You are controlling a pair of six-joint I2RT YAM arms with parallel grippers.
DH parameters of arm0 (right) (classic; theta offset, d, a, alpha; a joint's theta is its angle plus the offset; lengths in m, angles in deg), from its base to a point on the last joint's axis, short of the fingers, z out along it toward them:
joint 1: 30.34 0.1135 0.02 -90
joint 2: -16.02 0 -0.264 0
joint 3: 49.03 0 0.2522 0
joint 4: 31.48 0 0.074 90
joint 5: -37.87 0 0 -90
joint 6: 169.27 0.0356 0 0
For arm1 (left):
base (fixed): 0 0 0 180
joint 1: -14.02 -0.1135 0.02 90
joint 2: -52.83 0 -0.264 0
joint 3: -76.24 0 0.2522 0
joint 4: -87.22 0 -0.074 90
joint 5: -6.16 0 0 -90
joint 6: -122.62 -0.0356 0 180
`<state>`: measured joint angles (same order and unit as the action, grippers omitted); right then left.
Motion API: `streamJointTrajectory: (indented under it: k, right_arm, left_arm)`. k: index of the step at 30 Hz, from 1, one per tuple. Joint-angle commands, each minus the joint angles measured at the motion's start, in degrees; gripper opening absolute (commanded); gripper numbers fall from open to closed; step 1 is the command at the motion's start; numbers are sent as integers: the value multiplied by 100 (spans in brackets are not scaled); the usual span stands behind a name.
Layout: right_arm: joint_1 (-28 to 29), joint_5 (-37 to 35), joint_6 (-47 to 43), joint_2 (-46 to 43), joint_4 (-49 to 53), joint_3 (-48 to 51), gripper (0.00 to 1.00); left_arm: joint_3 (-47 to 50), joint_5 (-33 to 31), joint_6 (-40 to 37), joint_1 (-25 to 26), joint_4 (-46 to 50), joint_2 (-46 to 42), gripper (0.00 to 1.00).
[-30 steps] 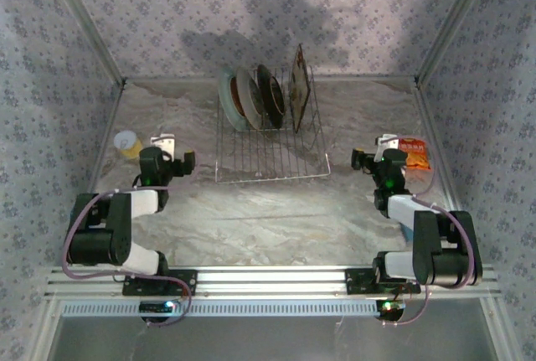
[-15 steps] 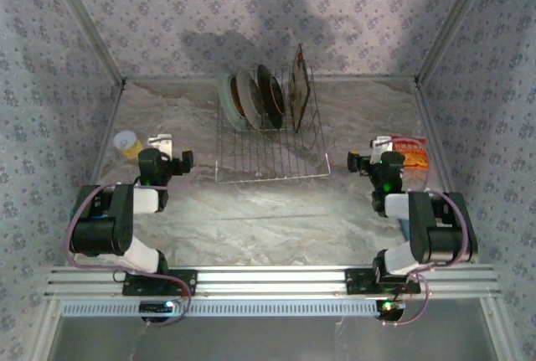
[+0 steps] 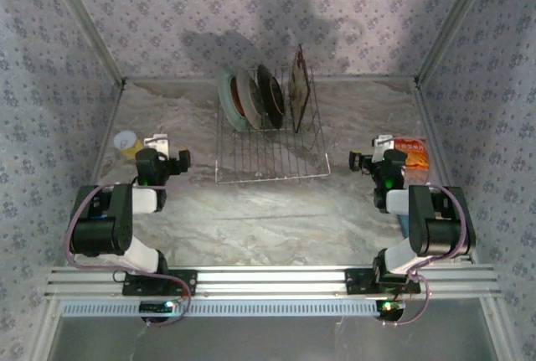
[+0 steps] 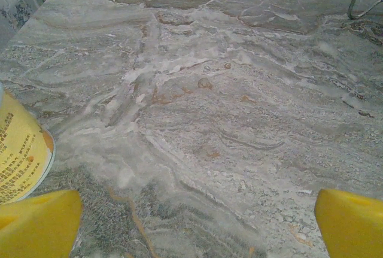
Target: Load the plates into the dish rack
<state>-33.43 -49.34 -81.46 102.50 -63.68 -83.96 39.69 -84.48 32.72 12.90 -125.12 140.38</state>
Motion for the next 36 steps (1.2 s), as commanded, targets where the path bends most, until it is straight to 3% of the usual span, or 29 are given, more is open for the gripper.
streamJointTrajectory:
  k: [1,13,36]
  right_arm:
    - [60,-64,2,46,28,-133,100]
    - [-45,282,-2,47,12,-124,99]
    - [13,143,-26,51,25,-125,100]
  left_arm:
    - [-82,109,73,-28,-65,38,99]
    - [-84,108,73,-28,-65,34,99]
    - [-79,108,78,-30,-65,34,99]
